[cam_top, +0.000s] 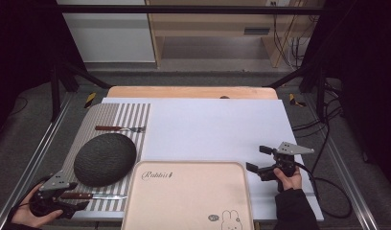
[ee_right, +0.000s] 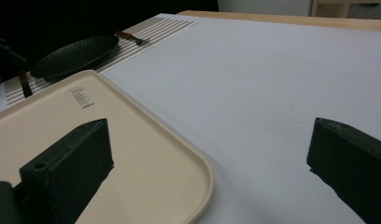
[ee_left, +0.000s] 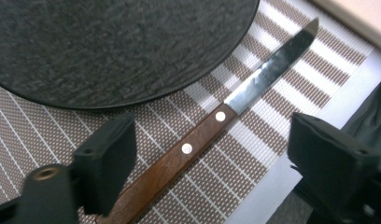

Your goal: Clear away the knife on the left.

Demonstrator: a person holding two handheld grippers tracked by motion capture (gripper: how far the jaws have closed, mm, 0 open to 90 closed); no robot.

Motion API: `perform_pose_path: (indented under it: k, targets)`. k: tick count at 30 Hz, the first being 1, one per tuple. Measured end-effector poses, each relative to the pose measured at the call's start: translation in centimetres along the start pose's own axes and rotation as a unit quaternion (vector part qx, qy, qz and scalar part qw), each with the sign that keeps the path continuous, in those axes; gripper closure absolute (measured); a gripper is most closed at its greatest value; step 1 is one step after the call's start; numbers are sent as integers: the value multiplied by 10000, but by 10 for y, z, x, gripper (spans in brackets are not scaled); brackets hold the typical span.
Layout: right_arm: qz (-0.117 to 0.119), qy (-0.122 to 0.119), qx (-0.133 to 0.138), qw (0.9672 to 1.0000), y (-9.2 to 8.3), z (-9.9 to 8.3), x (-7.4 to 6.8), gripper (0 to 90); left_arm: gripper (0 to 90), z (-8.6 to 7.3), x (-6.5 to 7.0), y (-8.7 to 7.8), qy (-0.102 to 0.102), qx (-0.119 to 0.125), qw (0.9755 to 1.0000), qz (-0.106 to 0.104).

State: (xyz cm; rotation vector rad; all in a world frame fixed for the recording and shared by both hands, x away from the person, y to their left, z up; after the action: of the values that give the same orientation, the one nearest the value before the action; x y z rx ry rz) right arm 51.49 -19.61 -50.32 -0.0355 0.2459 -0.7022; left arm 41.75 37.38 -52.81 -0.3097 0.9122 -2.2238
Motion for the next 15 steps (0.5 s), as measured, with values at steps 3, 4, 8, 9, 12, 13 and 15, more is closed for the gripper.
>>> perform_pose_path:
  k: [3, 4, 8, 9, 12, 13, 15]
  targets:
    - [1, -3, -4, 10000, 0, 0, 0, 4, 264, -2, -1, 2, 19, -85, 10000, -35]
    - [2, -1, -6, 10000, 0, 0, 0, 4, 288, -2, -1, 3, 36, -95, 9999, -39]
    - [10, 5, -16, 10000, 0, 0, 0, 4, 388, -3, -2, 4, 104, -152, 9998, -59]
    - [11, 6, -20, 10000, 0, 0, 0, 4, 407, -3, -3, 4, 140, -192, 9997, -58]
    - [16, 6, -9, 10000, 0, 0, 0, 4, 455, -4, -4, 5, 163, -222, 9996, -84]
    - [17, 0, -11, 10000, 0, 0, 0, 4, 463, -4, -4, 5, 189, -247, 9995, -77]
    - [18, -1, -15, 10000, 0, 0, 0, 4, 481, -4, -5, 6, 232, -275, 9993, -67]
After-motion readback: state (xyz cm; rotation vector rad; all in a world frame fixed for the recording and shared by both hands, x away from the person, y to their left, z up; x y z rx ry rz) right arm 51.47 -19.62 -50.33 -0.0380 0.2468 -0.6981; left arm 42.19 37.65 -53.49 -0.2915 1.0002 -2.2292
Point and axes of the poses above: each handheld gripper's, and its own axes: y roughly forward along the jaws, z roughly out of its top, x roughly to its right, the point moved 9 cm from there along y, roughly forward along the jaws, and after that the axes turned 12 degrees about x, right-handed, at the moved point
